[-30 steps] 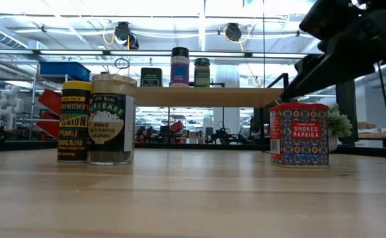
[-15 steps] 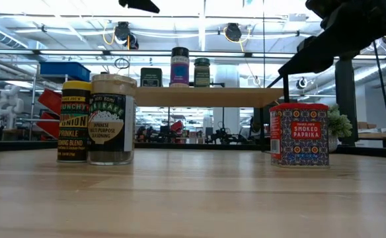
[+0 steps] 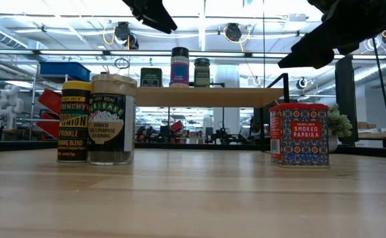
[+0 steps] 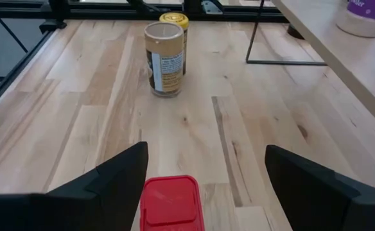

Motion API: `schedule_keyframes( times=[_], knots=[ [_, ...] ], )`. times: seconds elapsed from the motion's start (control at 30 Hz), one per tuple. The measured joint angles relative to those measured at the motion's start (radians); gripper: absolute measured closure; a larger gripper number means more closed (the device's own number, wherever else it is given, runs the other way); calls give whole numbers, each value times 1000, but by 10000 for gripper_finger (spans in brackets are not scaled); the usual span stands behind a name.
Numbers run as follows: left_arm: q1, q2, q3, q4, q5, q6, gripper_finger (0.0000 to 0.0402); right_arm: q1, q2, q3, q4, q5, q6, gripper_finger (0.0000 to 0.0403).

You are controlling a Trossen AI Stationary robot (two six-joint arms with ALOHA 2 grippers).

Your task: Shelf spices

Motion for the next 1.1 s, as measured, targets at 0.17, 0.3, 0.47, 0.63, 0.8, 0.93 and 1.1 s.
schedule_keyframes(
  times=[0.17,0.3,0.47,0.63,0.8,0.93,1.1],
  knots=[
    [10,35,0,18,-9,-10,4,0,0,0,0,-4,0,101],
    [44,51,0,18,50,-8,4,0,0,0,0,-5,-7,101],
    [96,53,0,17,166,-25,4,0,0,0,0,-5,-14,101],
    [141,53,0,16,209,-24,4,0,0,0,0,-5,-19,101],
    [201,62,0,14,341,-26,4,0,0,0,0,-5,-20,101],
    [222,70,0,21,378,-25,4,0,0,0,0,-5,-24,101],
    [226,99,0,25,388,-25,4,0,0,0,0,-5,-27,101]
  ],
)
